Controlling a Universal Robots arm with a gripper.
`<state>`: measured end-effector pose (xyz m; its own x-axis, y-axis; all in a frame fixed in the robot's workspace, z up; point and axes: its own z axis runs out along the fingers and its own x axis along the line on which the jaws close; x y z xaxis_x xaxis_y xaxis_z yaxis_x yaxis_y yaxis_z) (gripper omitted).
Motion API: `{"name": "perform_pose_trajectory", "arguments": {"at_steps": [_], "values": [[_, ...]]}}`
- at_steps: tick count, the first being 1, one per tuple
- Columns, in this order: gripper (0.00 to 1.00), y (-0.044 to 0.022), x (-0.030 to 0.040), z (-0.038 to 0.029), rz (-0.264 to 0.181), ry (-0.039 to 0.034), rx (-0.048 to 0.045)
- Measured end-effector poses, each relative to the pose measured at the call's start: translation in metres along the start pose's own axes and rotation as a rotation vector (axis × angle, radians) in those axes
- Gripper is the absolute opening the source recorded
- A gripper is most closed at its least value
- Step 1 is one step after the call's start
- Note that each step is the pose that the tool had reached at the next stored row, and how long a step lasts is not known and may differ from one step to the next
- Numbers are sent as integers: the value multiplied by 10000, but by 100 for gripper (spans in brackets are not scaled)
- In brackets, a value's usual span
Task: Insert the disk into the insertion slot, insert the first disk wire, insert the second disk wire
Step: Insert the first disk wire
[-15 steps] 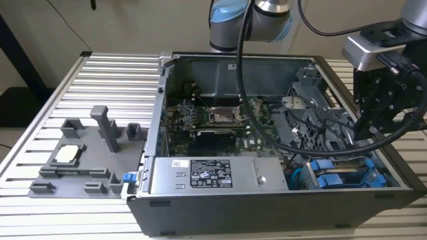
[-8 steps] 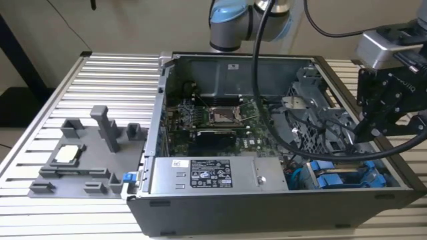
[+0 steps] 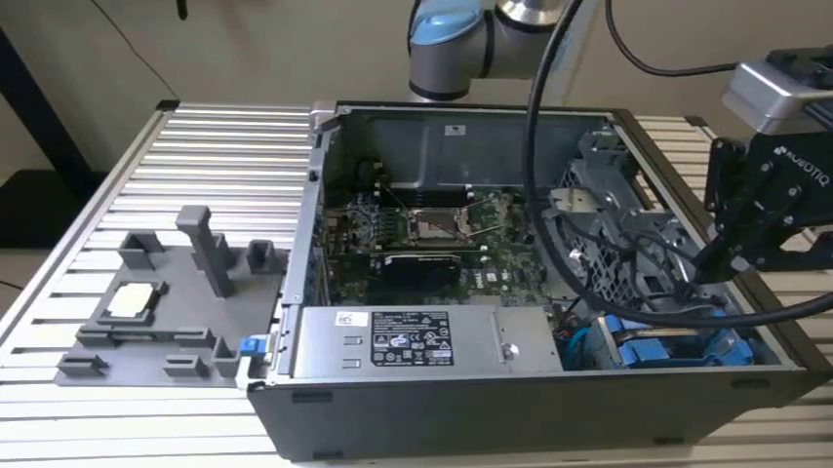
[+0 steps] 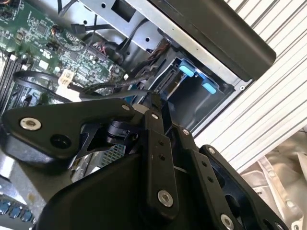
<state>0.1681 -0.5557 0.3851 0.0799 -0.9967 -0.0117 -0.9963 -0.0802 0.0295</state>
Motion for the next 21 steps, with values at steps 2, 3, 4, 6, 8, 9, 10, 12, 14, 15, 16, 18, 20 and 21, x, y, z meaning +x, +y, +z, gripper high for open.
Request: {"name": "perform_pose_trajectory", "arguments": {"at_steps": [2,3,4,6,8,9,10,12,14,15,16,18,20,21], "values": [[19,-29,15,4,1,-8,-122],[19,-43,22,6,1,-14,-179],[19,-58,29,8,2,-18,-239],[19,-91,42,12,4,-28,-381],[19,-125,52,15,6,-38,-541],[19,-141,56,17,6,-42,-612],[19,-154,60,20,6,-45,-667],[19,-170,64,29,6,-52,-722],[19,-173,64,37,8,-50,-728],[19,-173,64,39,8,-49,-729],[19,-173,65,39,8,-48,-729],[19,-173,65,40,8,-50,-729],[19,-173,65,41,7,-51,-729],[19,-174,65,41,7,-52,-729]]}}
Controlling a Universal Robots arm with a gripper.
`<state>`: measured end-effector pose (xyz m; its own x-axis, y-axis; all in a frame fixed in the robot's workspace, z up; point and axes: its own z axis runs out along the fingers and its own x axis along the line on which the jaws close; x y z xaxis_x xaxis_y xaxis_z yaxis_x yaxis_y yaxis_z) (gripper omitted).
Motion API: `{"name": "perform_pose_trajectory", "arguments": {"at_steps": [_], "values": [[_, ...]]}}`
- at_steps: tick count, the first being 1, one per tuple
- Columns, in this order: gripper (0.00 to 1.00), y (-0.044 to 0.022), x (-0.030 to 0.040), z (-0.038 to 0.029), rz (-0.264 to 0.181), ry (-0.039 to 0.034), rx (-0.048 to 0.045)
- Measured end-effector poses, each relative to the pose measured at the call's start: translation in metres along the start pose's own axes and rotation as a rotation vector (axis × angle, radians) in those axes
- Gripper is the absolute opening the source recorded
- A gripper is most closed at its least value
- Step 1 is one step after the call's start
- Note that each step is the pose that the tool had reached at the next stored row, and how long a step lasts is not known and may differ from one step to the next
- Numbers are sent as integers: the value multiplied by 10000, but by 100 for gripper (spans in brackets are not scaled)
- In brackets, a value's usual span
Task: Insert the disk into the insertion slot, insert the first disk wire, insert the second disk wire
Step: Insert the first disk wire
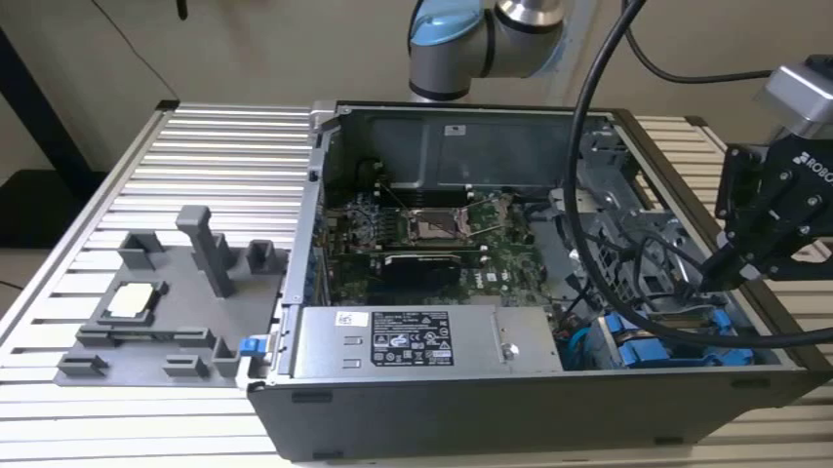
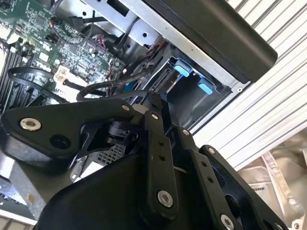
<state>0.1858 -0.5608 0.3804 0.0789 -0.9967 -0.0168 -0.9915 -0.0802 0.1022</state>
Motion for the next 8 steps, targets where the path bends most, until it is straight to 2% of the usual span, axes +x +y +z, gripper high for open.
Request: {"name": "perform_pose_trajectory", "arguments": {"at_steps": [4,8], "values": [[19,5,0,6,-1,-3,19],[19,20,-1,26,-1,10,141]]}}
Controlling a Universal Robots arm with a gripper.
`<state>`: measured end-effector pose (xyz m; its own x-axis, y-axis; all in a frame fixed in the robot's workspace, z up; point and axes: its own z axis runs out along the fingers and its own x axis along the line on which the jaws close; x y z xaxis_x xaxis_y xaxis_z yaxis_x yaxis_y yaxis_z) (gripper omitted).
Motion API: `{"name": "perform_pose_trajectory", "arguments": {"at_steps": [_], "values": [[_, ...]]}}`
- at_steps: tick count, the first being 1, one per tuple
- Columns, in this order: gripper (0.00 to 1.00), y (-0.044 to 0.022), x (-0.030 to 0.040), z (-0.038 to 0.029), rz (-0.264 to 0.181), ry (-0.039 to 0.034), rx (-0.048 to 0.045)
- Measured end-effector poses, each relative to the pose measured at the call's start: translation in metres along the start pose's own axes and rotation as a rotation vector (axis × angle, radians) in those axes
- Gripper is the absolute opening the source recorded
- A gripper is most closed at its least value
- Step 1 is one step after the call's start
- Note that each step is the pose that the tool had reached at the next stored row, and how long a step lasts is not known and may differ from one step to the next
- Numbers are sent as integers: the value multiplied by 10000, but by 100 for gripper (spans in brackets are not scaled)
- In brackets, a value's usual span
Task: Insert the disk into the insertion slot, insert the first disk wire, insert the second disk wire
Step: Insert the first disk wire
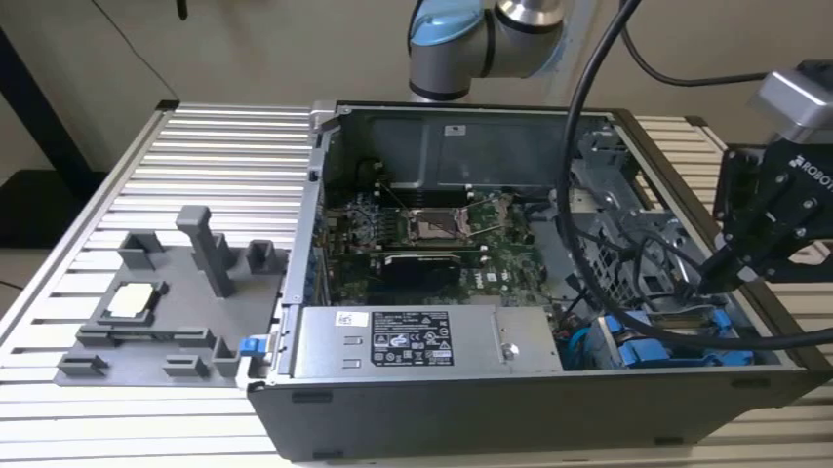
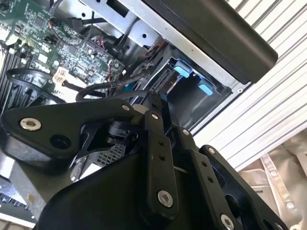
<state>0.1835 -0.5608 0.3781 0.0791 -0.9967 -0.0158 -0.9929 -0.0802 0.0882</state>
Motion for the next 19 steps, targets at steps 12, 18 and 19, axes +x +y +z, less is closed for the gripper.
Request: {"name": "perform_pose_trajectory", "arguments": {"at_steps": [12,18,19], "values": [[19,9,0,88,61,-1,39],[19,5,1,136,116,-2,40],[19,4,1,141,137,-4,40]]}}
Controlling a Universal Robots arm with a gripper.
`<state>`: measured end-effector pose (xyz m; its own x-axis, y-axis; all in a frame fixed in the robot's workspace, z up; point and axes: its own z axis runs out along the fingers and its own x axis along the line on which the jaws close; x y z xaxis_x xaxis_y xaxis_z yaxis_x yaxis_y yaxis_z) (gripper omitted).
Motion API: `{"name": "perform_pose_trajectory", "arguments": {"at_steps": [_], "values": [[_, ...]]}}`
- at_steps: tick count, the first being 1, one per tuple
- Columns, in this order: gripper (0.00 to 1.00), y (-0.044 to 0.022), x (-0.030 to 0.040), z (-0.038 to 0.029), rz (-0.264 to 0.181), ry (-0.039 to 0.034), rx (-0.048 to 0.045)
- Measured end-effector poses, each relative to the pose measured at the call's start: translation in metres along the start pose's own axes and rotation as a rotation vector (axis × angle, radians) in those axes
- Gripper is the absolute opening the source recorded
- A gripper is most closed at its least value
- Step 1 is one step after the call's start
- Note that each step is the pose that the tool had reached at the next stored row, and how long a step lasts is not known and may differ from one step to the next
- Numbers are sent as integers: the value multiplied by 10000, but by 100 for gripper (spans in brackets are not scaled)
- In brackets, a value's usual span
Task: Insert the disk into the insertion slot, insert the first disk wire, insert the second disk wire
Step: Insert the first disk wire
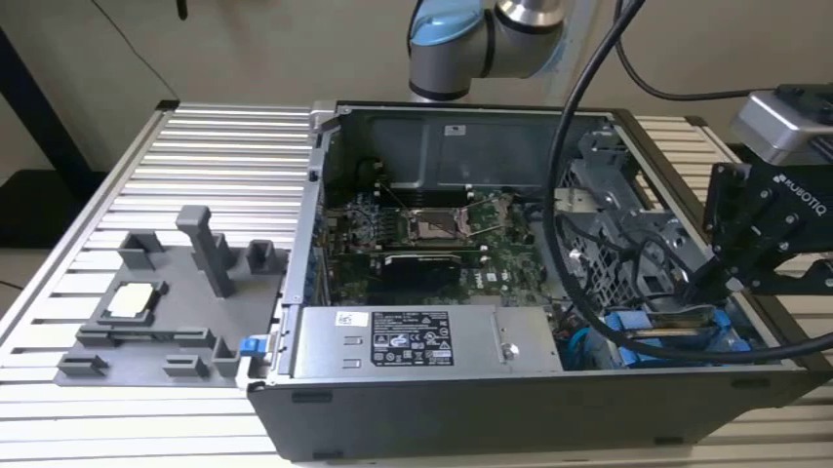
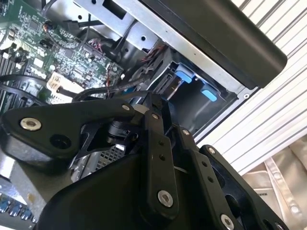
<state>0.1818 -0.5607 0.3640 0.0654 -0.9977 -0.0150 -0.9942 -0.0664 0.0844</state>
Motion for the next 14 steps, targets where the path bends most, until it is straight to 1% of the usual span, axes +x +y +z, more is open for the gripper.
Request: {"name": "perform_pose_trajectory", "arguments": {"at_steps": [7,14], "values": [[19,-6,1,44,137,-12,2],[19,-19,2,117,175,-14,15]]}}
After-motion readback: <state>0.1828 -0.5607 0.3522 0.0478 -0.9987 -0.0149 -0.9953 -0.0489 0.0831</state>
